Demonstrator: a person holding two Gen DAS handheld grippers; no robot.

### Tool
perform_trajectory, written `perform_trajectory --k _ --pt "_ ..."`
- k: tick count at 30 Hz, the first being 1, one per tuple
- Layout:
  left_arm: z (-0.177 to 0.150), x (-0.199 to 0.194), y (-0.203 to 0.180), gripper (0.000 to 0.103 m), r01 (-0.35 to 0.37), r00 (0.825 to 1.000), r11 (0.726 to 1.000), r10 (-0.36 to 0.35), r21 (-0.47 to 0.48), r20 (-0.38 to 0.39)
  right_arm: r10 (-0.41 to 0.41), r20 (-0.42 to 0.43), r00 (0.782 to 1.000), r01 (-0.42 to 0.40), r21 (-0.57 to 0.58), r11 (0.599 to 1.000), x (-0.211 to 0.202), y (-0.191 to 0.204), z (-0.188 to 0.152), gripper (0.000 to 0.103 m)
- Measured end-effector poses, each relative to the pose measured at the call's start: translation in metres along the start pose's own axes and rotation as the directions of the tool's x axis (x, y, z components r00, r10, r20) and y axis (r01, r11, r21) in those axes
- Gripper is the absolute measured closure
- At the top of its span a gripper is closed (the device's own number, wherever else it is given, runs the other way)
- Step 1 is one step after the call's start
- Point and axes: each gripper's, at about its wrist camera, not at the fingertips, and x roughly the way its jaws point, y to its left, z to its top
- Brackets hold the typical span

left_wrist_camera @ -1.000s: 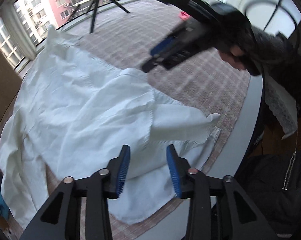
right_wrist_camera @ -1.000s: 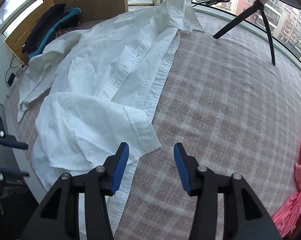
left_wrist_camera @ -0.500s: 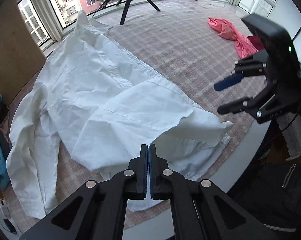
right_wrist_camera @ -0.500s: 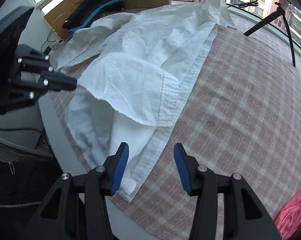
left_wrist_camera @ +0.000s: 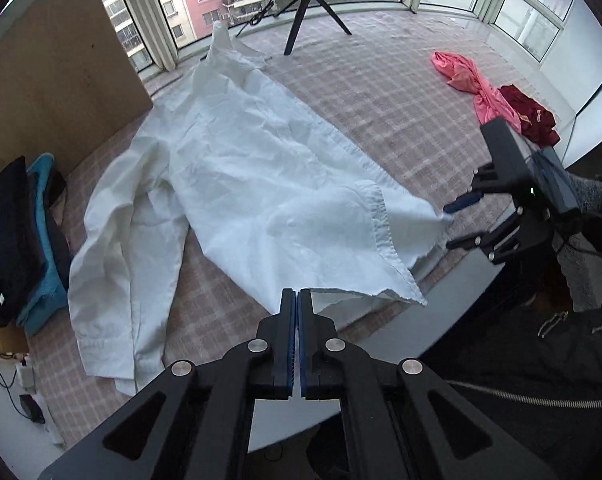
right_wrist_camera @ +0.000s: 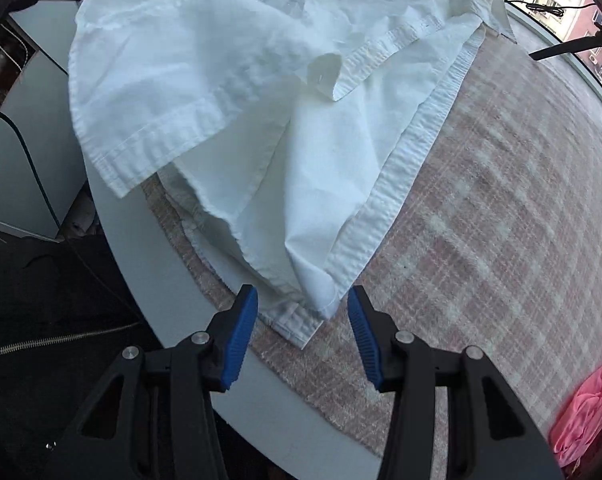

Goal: Fold clothes

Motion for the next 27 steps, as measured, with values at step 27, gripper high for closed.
perform_trajectory --k 27 --pt "-0.014 0.120 -0.080 0.072 0.189 0.981 0.981 -0.190 -0.047 -0.032 0.081 0.103 0.991 -0.100 0.207 0.973 0.060 -0.076 0.170 0.056"
